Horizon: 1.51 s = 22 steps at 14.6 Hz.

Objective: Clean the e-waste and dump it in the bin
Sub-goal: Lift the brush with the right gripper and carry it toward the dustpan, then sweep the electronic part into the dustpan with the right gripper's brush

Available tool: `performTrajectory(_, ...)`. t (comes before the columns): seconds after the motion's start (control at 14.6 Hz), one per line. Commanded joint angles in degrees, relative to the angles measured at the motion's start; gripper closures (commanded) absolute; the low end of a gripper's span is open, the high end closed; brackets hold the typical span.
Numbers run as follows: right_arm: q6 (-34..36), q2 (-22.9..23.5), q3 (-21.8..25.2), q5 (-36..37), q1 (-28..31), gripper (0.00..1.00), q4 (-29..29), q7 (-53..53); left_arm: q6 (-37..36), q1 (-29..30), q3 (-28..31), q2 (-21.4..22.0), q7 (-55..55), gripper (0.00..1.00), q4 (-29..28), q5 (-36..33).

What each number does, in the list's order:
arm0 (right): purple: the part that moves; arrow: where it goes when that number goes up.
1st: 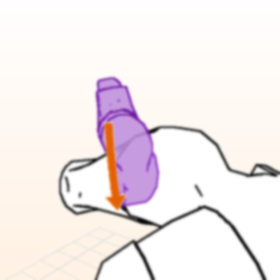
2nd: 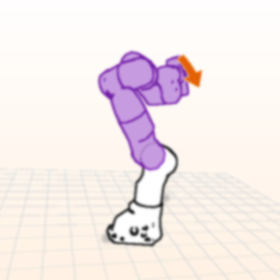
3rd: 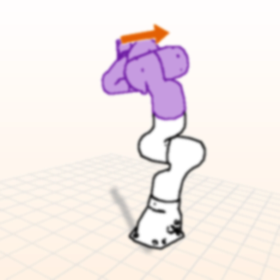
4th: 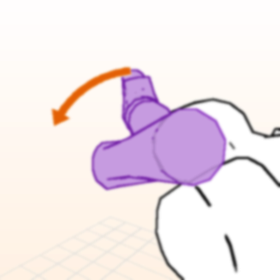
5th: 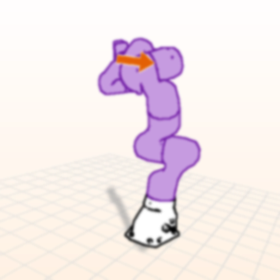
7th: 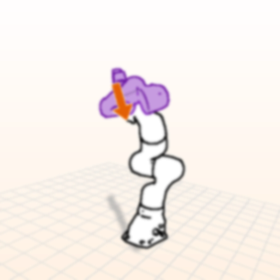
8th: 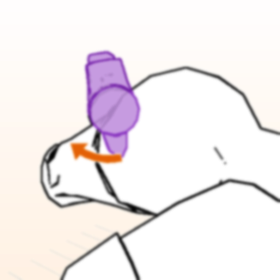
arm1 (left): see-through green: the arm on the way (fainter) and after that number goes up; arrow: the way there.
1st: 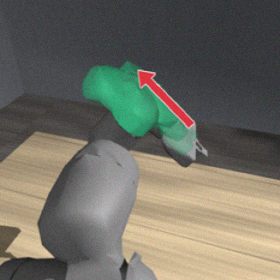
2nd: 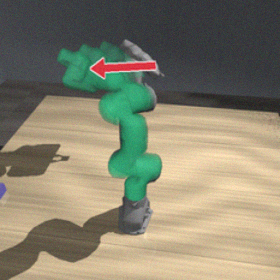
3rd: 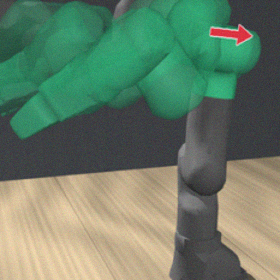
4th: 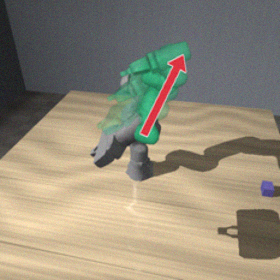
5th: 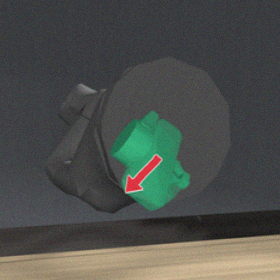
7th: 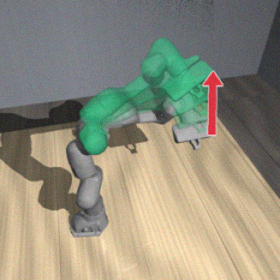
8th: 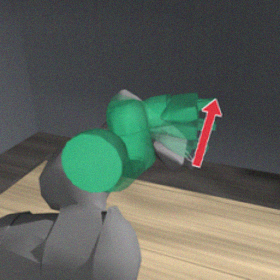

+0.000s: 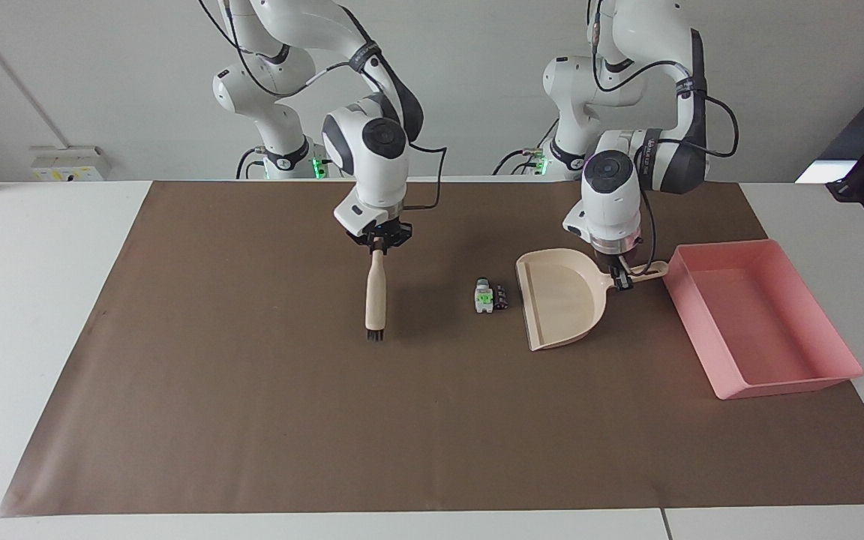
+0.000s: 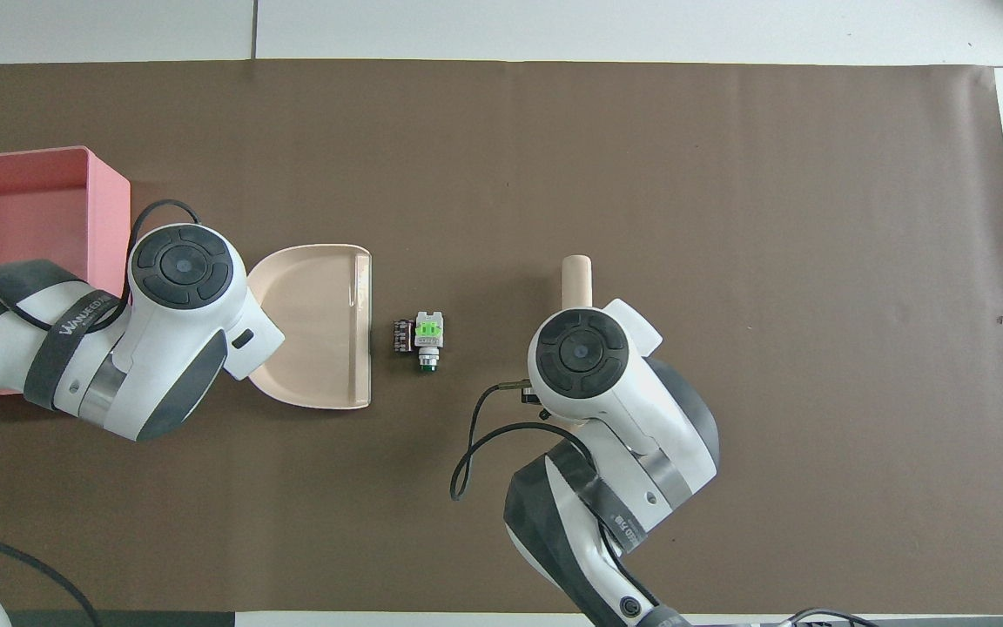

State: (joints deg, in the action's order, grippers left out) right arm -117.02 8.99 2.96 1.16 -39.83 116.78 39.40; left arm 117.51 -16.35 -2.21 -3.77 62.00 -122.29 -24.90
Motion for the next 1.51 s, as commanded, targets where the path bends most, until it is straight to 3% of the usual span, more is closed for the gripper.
performTrajectory(0.0, 0.0, 8.1, 0.4, -0.1, -4.3, 1.0, -8.3, 5.2, 1.1, -0.7, 0.4, 0.8, -1.2, 1.0, -1.5, -1.4)
performTrajectory(0.34, -4.4, 11.8, -0.7, -2.3, -8.7, 1.0, -11.2, 7.0, 1.2, -1.8, 0.3, 0.7, -3.3, 1.0, -2.8, -3.0)
performTrajectory(0.82, -7.3, 13.2, -6.1, -7.8, -8.6, 1.0, -14.4, 6.6, 1.8, -2.8, 0.3, 0.6, -3.8, 1.0, -3.9, -3.2)
performTrajectory(1.1, -21.9, 15.5, -7.9, -21.8, -8.5, 1.0, -14.6, -1.8, 4.2, -2.8, 0.3, 1.1, -4.2, 1.0, -5.6, -3.2)
performTrajectory(1.24, -25.4, 15.9, -7.9, -29.9, -8.4, 1.0, -14.9, -7.5, 4.6, -2.5, 0.3, 1.2, -4.2, 1.0, -5.8, -3.2)
performTrajectory(1.44, -25.5, 15.6, -7.8, -31.7, -8.2, 1.0, -15.8, -7.8, 9.3, 0.1, 0.2, 1.7, -4.1, 1.0, -7.7, -2.8)
